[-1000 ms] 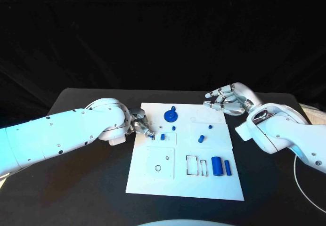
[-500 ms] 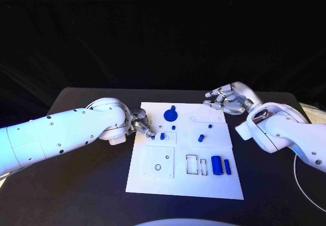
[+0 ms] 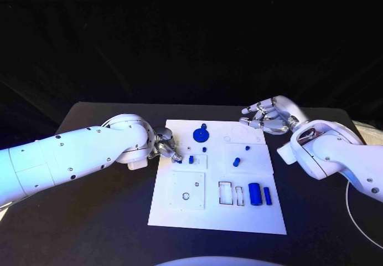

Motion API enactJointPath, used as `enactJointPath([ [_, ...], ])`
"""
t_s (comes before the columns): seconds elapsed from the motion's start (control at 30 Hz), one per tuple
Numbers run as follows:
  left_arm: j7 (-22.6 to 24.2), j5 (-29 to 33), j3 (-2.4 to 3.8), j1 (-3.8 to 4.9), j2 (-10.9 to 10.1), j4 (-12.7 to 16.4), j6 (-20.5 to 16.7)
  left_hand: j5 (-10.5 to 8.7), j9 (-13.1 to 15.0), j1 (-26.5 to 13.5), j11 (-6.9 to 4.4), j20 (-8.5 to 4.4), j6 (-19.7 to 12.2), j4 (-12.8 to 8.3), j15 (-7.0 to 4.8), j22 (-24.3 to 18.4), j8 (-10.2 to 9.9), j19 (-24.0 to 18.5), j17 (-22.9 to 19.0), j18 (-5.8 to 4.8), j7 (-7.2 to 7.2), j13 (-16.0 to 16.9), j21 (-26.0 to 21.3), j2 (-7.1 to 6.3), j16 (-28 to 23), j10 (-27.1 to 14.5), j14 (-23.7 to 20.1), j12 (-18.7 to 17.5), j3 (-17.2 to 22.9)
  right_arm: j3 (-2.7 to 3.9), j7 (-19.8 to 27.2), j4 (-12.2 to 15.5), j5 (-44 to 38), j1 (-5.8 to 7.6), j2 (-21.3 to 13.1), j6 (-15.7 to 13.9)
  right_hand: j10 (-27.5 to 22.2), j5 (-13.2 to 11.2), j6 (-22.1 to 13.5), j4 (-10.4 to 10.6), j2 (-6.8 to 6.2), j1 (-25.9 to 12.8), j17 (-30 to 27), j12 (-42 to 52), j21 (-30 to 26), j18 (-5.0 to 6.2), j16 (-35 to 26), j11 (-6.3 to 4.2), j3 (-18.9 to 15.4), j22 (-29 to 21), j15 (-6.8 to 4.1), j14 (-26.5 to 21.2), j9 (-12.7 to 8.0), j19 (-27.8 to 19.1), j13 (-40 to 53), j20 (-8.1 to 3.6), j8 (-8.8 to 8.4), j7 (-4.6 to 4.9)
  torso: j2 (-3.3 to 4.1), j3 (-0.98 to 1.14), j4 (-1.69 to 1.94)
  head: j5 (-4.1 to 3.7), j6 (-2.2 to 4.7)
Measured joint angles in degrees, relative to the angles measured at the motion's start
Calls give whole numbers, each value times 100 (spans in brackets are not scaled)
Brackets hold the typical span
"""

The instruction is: Assemble the parts on the task board

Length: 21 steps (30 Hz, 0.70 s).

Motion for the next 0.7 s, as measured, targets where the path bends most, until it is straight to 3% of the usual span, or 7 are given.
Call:
enactJointPath([
  [0.47,-133,-37,9,14,129,-45,76,28,-8,-50,1,0,43,-5,0,0,-23,0,0,1,-1,-1,0,0,0,1,0,0,5,0,-3,6,0,-4,2,2,0,0,0,0,0,0,0,0,0,0,0,0,0,0,0,0,0,0,0,0,0,0,-2,1,-5,14,-11],
  [0.7,-268,-16,11,17,189,-78,109,66,-7,-187,1,0,54,-112,0,0,-40,0,3,0,-10,40,0,3,0,40,0,25,110,0,-7,13,1,-4,-1,4,0,0,0,0,0,0,1,0,0,0,0,0,0,0,0,0,0,0,1,0,0,0,0,5,-7,18,-34],
])
